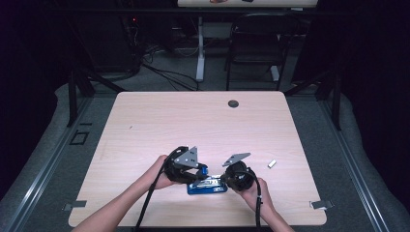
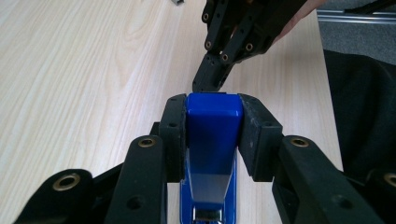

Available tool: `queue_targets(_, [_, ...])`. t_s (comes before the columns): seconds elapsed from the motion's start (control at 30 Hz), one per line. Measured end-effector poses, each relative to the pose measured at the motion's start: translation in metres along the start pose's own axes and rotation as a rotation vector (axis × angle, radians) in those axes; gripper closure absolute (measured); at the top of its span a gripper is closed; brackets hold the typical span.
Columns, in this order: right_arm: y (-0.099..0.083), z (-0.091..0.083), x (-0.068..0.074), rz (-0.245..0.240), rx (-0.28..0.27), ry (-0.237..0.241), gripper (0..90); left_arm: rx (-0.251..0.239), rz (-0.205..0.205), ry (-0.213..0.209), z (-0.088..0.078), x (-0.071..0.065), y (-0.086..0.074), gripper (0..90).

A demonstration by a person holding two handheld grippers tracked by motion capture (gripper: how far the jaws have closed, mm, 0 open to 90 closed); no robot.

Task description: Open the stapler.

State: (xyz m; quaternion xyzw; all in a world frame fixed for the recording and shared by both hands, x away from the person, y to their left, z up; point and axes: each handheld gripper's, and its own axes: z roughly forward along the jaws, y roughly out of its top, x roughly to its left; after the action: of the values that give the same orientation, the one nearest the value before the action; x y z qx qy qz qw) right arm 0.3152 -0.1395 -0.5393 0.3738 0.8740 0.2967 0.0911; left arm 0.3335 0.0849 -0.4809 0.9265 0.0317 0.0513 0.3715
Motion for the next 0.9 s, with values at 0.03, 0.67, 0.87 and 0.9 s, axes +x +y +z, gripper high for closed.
queue_targets(0.03, [0.000,0.000,0.000,-0.006,0.005,-0.003,90.0,-0.002,-0.002,-0.001,-0.002,0.000,-0.001,66.0])
queue_targets(0.67, [0.002,-0.004,0.002,-0.014,-0.008,-0.004,90.0,-0.020,-0.028,-0.009,-0.019,0.000,-0.018,66.4])
queue_targets(0.87, [0.004,-0.005,0.004,-0.007,-0.020,-0.012,90.0,-0.020,-0.044,-0.008,-0.025,0.001,-0.024,66.4])
queue_targets(0.9, [0.003,-0.005,0.004,-0.007,-0.021,-0.013,90.0,-0.024,-0.055,-0.007,-0.026,0.001,-0.026,66.4])
